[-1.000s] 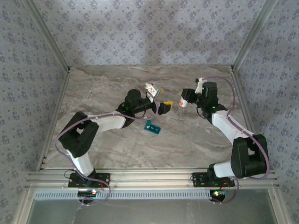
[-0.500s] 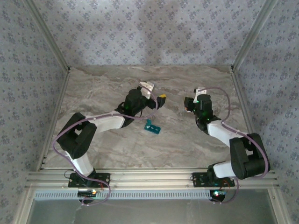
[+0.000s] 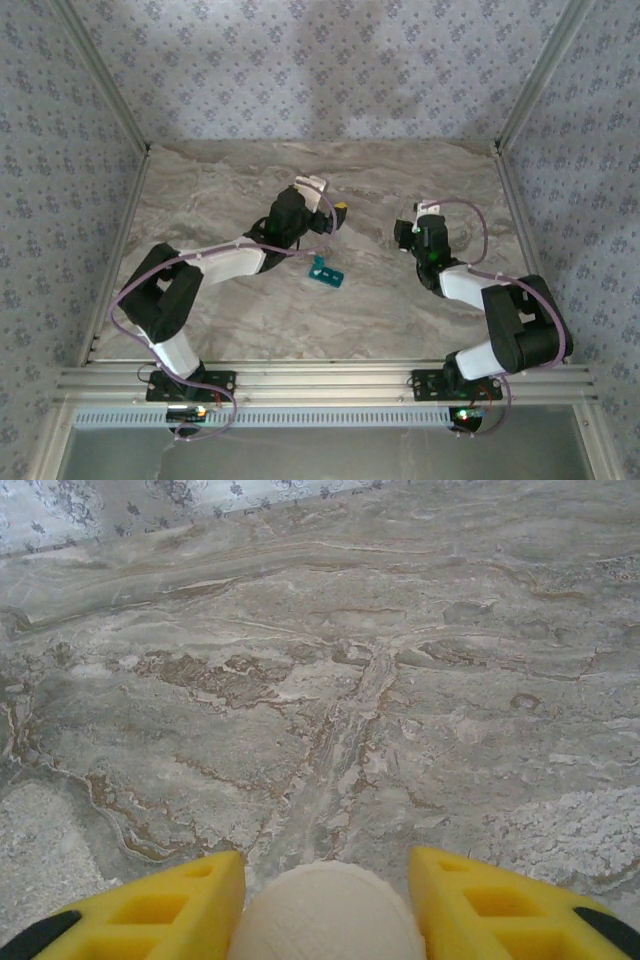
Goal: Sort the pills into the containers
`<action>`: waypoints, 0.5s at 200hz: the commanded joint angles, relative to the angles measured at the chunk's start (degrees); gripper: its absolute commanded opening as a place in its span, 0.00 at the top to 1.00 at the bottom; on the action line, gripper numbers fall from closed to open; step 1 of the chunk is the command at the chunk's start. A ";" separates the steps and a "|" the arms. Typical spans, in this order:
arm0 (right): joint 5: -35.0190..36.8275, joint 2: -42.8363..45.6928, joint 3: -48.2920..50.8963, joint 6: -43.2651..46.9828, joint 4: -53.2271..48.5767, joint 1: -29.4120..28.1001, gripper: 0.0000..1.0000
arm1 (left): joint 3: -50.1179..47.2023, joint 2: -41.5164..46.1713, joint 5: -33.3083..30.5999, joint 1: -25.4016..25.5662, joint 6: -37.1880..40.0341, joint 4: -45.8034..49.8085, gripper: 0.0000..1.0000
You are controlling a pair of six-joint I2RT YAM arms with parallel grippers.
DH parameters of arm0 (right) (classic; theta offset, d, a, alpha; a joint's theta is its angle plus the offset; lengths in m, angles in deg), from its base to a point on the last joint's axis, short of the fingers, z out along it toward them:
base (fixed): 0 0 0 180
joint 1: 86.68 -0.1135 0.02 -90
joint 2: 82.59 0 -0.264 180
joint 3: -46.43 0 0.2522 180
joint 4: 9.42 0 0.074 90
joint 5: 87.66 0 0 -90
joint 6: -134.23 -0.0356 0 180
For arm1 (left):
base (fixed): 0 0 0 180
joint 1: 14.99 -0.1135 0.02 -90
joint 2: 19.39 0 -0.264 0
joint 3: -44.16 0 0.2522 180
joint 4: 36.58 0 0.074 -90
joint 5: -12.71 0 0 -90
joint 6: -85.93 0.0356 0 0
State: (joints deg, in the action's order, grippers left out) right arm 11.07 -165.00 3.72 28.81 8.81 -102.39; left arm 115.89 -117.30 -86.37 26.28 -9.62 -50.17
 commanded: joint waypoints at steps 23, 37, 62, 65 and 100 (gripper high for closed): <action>1.23 0.26 0.38 -1.83 0.55 0.18 0.38 | 1.85 2.97 -3.67 -0.06 0.81 5.30 0.02; 0.12 1.41 -0.34 -2.13 -1.01 0.75 0.36 | 1.60 3.60 -4.77 -0.08 1.31 6.32 0.02; -2.09 5.58 -2.07 -2.85 -5.29 1.81 0.35 | 0.51 5.35 -7.02 -0.14 1.80 6.75 0.02; -2.45 6.10 -2.42 -2.94 -5.92 1.96 0.34 | 0.29 5.53 -7.08 -0.19 1.76 6.51 0.02; -7.04 10.85 -7.13 -3.17 -14.44 3.13 0.32 | -0.37 7.57 -12.26 -0.31 -0.90 7.37 0.02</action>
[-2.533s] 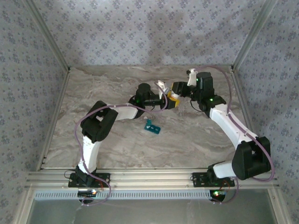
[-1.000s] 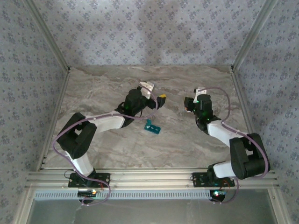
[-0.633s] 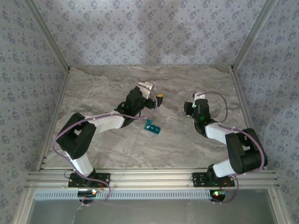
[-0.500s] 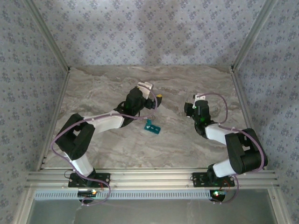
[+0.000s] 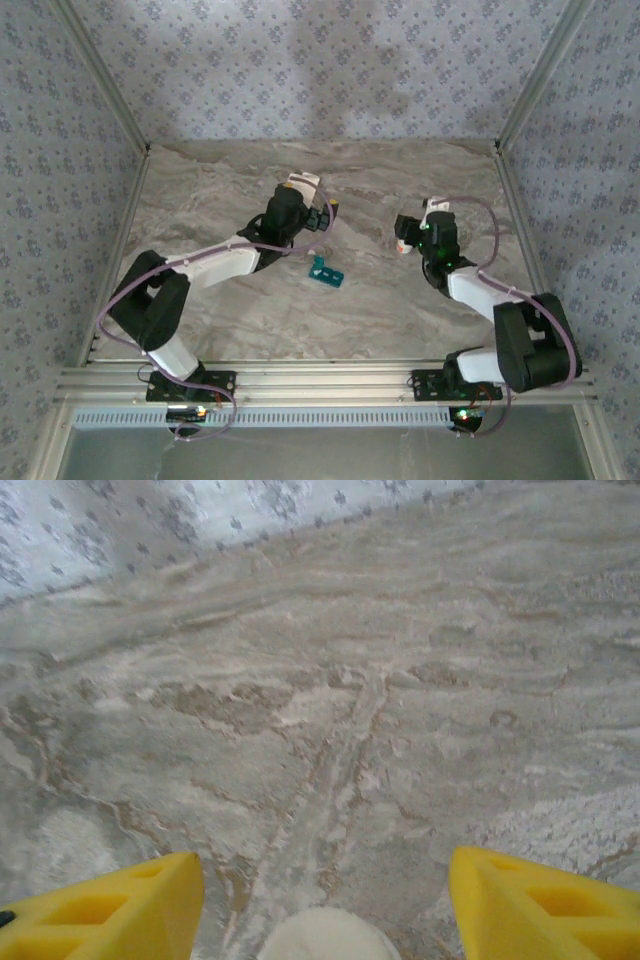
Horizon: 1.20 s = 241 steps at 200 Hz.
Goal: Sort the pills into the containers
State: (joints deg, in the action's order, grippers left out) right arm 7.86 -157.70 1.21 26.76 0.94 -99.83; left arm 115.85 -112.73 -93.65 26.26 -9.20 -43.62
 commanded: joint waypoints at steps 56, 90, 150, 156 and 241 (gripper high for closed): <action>-13.28 6.72 -13.33 -2.64 -22.72 -0.01 0.31 | -0.98 5.39 -9.59 -2.66 -8.64 3.18 0.02; -19.19 6.37 -18.54 -3.31 -31.52 -3.04 0.30 | -3.31 6.35 0.18 -7.11 -11.56 4.24 0.02; -21.52 0.73 -23.12 -2.89 -41.89 -12.61 0.29 | 2.62 4.20 4.16 -7.55 -3.82 21.19 0.06; -21.60 0.22 -22.87 -2.53 -42.39 -13.35 0.29 | 3.60 3.61 4.05 -7.54 -3.51 23.36 0.09; -19.94 -10.79 -19.87 -2.63 -41.28 -19.29 0.29 | 12.08 -5.62 14.11 -7.33 -1.22 35.43 1.00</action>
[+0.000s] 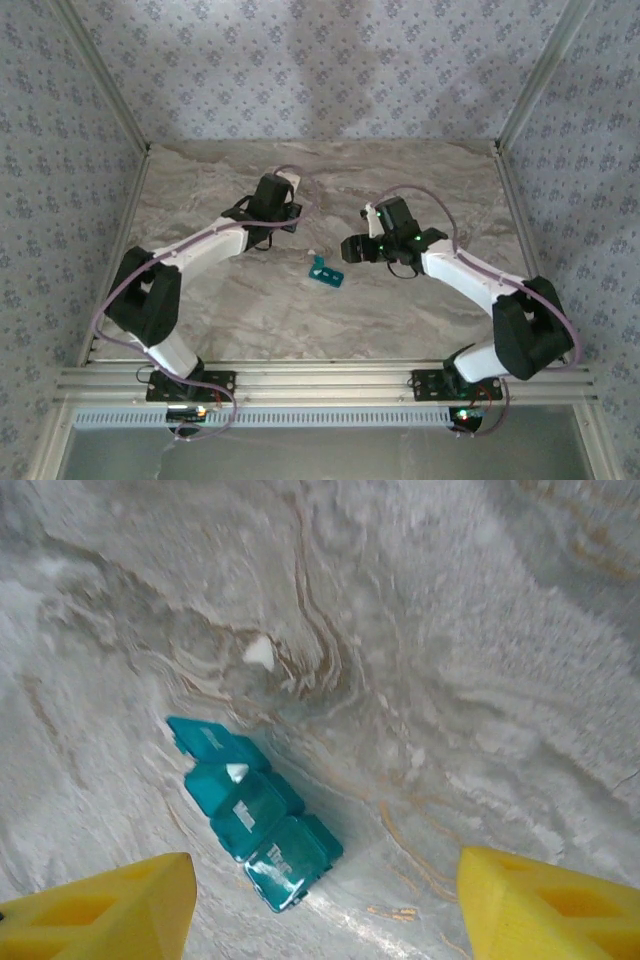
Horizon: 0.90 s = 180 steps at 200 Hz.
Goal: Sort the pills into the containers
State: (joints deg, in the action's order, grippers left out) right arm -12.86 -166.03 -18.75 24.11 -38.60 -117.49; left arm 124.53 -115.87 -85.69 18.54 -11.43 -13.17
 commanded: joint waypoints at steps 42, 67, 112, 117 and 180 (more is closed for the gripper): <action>2.55 -6.60 -0.34 0.31 -1.68 -4.27 0.29 | 7.62 -6.77 9.62 1.13 -0.06 7.23 1.00; 3.83 -8.43 -1.26 0.66 -2.24 -5.53 0.29 | 8.01 -7.53 11.17 1.14 -0.74 7.23 1.00; 4.65 -10.60 -1.68 0.72 -2.17 -5.92 0.29 | 7.66 -8.10 13.96 1.34 -1.69 6.65 1.00; 4.74 -10.74 -1.67 0.72 -2.11 -5.91 0.29 | 7.65 -8.19 14.02 1.39 -1.74 6.59 1.00; 5.18 -12.19 -1.68 0.84 -1.97 -5.80 0.30 | 8.88 -9.76 16.73 2.34 -1.61 7.74 1.00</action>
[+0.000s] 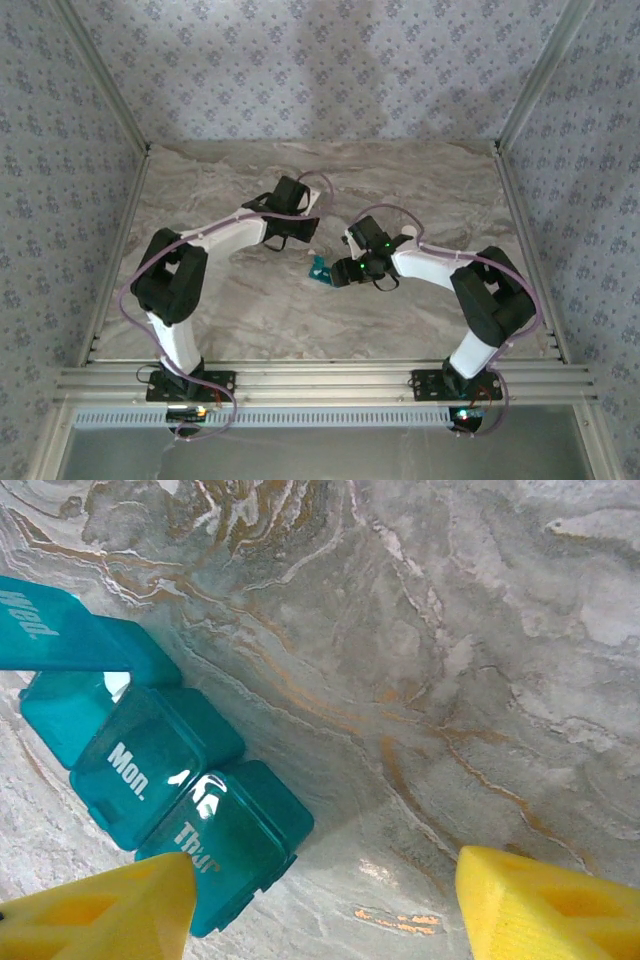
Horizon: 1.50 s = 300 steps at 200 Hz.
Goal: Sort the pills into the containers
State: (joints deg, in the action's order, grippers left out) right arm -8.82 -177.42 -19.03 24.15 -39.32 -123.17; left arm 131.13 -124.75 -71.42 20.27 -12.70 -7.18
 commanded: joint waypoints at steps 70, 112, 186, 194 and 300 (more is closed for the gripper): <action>1.14 -0.24 -0.86 0.63 -1.70 0.13 0.31 | 2.48 -2.20 3.69 2.83 0.18 3.58 1.00; 1.23 0.07 -0.26 0.00 -1.35 0.29 0.31 | 2.38 -2.65 3.55 4.02 0.44 5.31 1.00; 1.20 0.26 0.72 -0.51 -0.49 0.64 0.31 | -0.27 0.03 2.86 5.61 0.27 7.41 1.00; 1.14 0.30 0.80 -0.61 -0.45 0.71 0.32 | -0.73 0.51 2.75 5.72 0.12 7.39 1.00; 1.05 -0.08 1.51 -1.24 0.38 0.88 0.32 | -4.64 4.68 3.25 7.18 -0.86 8.27 1.00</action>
State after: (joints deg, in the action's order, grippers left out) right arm -8.86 -177.42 -18.58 24.05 -38.47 -122.78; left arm 127.80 -122.74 -68.91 26.89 -12.74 -0.25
